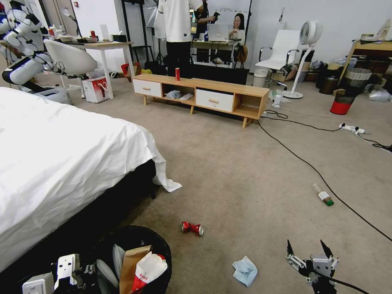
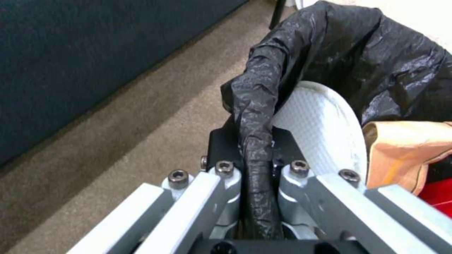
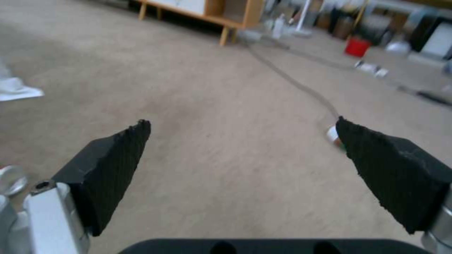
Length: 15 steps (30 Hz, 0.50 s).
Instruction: Pick up the trash bin and place the garbage on the floor into it.
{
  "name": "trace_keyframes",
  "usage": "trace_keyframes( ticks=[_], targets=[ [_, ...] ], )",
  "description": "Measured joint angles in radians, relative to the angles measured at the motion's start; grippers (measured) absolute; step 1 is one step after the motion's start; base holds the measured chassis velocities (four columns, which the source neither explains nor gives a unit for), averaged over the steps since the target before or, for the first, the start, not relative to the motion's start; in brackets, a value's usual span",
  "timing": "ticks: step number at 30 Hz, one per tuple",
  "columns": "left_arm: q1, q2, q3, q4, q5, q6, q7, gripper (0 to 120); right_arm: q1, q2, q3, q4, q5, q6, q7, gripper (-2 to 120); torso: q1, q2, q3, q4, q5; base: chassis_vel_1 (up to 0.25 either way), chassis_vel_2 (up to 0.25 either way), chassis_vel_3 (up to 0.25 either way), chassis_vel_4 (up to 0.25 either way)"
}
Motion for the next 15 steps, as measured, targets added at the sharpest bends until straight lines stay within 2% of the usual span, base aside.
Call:
trace_keyframes(
  ticks=[2, 5, 6, 7, 8, 10, 15],
  targets=[
    [0.000, -0.001, -0.001, 0.000, 0.000, 0.000, 0.000, 4, 0.000, -0.008, -0.011, 0.008, 0.025, -0.026, -0.008, 100, 0.000, 0.000, 0.000, -0.0001, -0.0001, 0.000, 0.000, 0.000, 0.000],
    [0.003, -0.001, -0.004, -0.004, -0.003, 0.001, 0.001, 4, 0.014, -0.028, -0.040, 0.023, 0.094, -0.133, -0.039, 100, 0.000, 0.000, 0.000, -0.0001, -0.0001, 0.000, 0.000, 0.000, 0.000],
    [0.003, -0.001, -0.004, -0.004, -0.003, 0.001, 0.001, 4, 0.014, -0.028, -0.040, 0.023, 0.094, -0.133, -0.039, 100, 0.000, 0.000, 0.000, -0.0001, -0.0001, 0.000, 0.000, 0.000, 0.000],
    [0.005, -0.001, -0.005, -0.007, -0.004, 0.002, 0.001, 4, 0.026, -0.033, -0.046, 0.023, 0.102, -0.190, -0.039, 100, 0.000, 0.000, 0.000, -0.0001, 0.0000, 0.000, 0.000, 0.000, 0.000],
    [0.005, -0.001, -0.005, -0.007, -0.004, 0.002, 0.001, 4, 0.026, -0.033, -0.046, 0.023, 0.102, -0.190, -0.039, 100, 0.000, 0.000, 0.000, -0.0001, 0.0000, 0.000, 0.000, 0.000, 0.000],
    [0.010, 0.003, -0.011, -0.014, -0.005, 0.004, 0.001, 4, 0.063, -0.048, -0.064, 0.020, 0.132, -0.316, -0.008, 100, 0.000, 0.000, 0.000, 0.0000, 0.0000, 0.000, 0.000, 0.000, 0.000],
    [0.014, 0.004, -0.019, -0.022, -0.010, 0.007, 0.001, 4, 0.103, -0.064, -0.086, -0.017, 0.158, -0.395, 0.008, 100, 0.000, 0.000, 0.000, -0.0001, 0.0000, 0.000, 0.000, 0.000, 0.000]
  ],
)
